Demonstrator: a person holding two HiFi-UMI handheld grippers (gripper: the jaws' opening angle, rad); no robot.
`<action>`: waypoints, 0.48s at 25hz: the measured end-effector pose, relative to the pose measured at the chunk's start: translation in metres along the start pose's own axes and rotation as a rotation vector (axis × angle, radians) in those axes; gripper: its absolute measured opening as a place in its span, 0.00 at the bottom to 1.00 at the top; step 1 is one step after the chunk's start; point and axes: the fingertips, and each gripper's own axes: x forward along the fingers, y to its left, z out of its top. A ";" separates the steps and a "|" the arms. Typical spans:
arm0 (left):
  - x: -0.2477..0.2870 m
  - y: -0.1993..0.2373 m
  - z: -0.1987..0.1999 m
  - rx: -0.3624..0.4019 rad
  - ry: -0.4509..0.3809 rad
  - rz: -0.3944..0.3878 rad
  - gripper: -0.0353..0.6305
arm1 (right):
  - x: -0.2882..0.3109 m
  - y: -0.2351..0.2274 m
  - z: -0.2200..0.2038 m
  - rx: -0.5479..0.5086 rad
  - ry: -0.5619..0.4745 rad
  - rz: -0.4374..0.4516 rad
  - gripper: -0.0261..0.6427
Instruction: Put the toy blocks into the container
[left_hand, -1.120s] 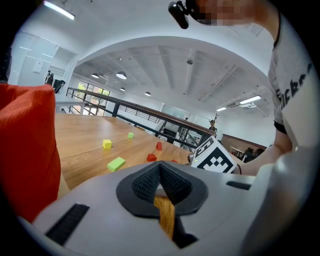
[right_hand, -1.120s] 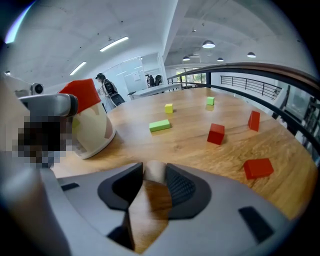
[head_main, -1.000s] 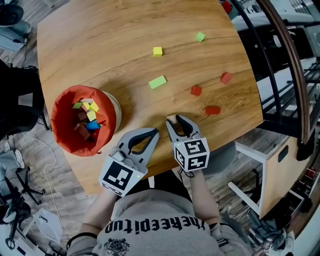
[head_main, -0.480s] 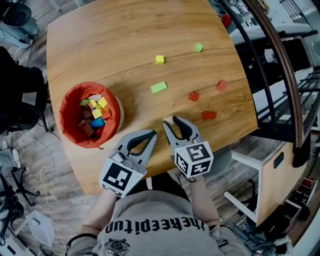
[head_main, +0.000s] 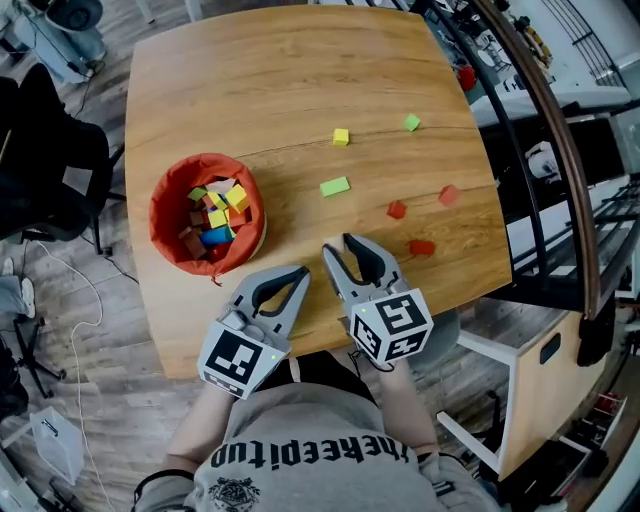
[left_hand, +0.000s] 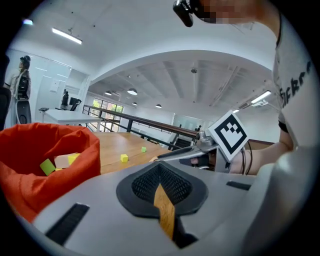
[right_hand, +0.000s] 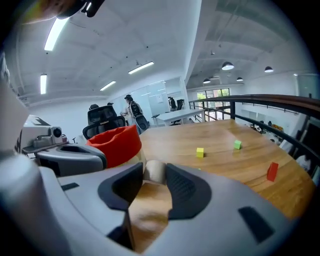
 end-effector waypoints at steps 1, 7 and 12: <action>-0.004 0.001 0.001 0.002 -0.006 0.012 0.07 | 0.000 0.004 0.004 -0.008 -0.007 0.011 0.27; -0.027 0.006 0.005 0.009 -0.044 0.085 0.07 | 0.001 0.030 0.024 -0.054 -0.050 0.076 0.27; -0.047 0.011 0.005 0.006 -0.066 0.146 0.07 | 0.003 0.050 0.040 -0.087 -0.079 0.126 0.27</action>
